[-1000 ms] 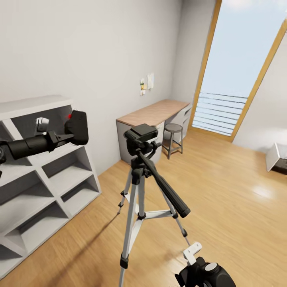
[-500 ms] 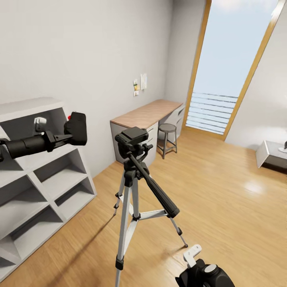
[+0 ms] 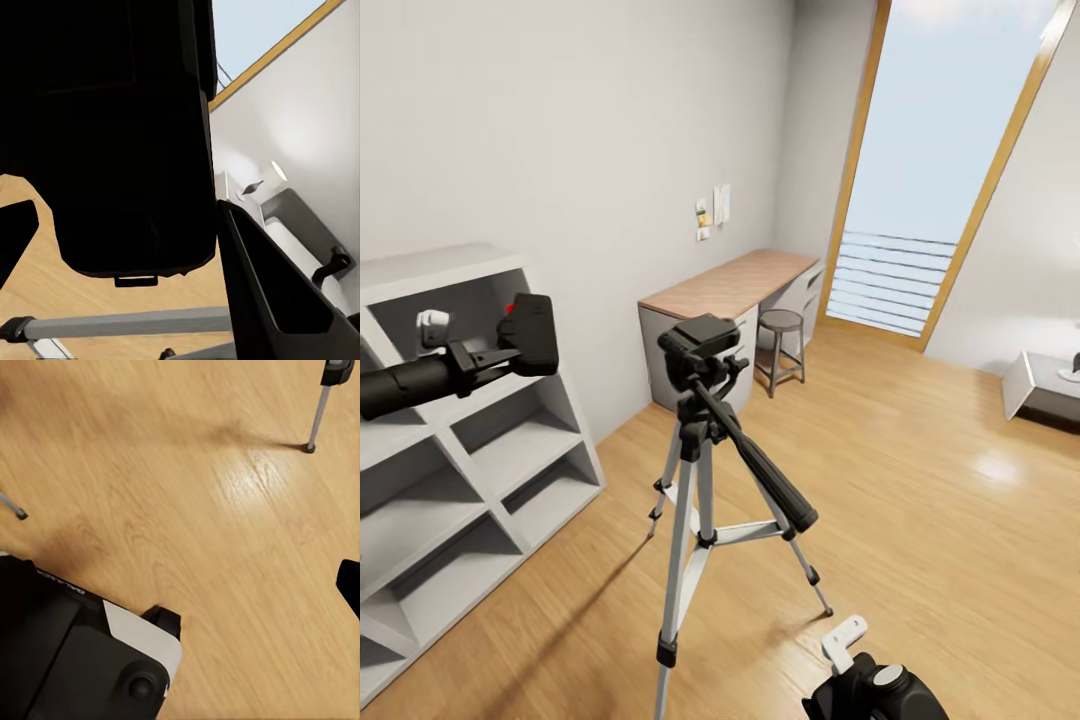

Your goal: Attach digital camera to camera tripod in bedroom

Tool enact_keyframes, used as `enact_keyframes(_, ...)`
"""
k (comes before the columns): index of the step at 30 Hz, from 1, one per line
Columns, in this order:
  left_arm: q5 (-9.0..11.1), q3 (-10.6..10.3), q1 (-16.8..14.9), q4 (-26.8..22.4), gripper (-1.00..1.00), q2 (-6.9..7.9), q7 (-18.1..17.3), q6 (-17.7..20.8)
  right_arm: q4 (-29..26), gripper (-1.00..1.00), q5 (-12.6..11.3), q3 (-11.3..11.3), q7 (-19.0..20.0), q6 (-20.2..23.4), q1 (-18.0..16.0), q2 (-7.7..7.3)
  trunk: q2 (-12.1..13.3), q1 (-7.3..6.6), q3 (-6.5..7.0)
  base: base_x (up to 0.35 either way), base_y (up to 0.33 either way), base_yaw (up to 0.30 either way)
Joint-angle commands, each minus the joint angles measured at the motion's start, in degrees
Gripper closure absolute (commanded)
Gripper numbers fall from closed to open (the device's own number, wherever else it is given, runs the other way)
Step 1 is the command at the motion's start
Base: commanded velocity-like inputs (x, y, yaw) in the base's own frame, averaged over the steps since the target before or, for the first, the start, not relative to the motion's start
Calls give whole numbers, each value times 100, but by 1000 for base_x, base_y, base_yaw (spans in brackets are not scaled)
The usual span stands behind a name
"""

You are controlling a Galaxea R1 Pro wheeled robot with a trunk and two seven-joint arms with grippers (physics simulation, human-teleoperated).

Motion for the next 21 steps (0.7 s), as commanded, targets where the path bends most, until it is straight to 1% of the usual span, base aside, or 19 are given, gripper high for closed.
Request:
enact_keyframes(1, -53, 12, 1, -3, 100, 0, -78, 26, -3, -100, 0, 6, 11, 25, -5, -9, -5, 0, -7, -56, 50, 0)
enact_keyframes(4, -56, 22, 15, -16, 100, 0, -79, 26, 43, -100, 4, 6, 15, -71, -5, -13, -5, 0, -7, -29, 26, 0)
enact_keyframes(8, -56, 27, 21, -22, 100, 1, -79, 26, 80, -100, 4, 6, 8, -308, -5, -1, -5, 0, -7, -13, 12, 0)
enact_keyframes(12, -53, 29, 24, -28, 100, 1, -79, 26, 96, -100, 7, 6, -6, -398, -5, 12, -5, 0, -7, -4, 5, 0)
enact_keyframes(18, -52, 36, 24, -32, 100, 1, -84, 26, 101, -100, 8, 6, -12, -383, -5, 16, -5, 0, -7, -1, 108, -2)
enact_keyframes(21, -52, 37, 25, -33, 100, 1, -85, 26, 102, -100, 4, 6, -14, -378, -5, 17, -5, 0, -7, 0, 70, -109)
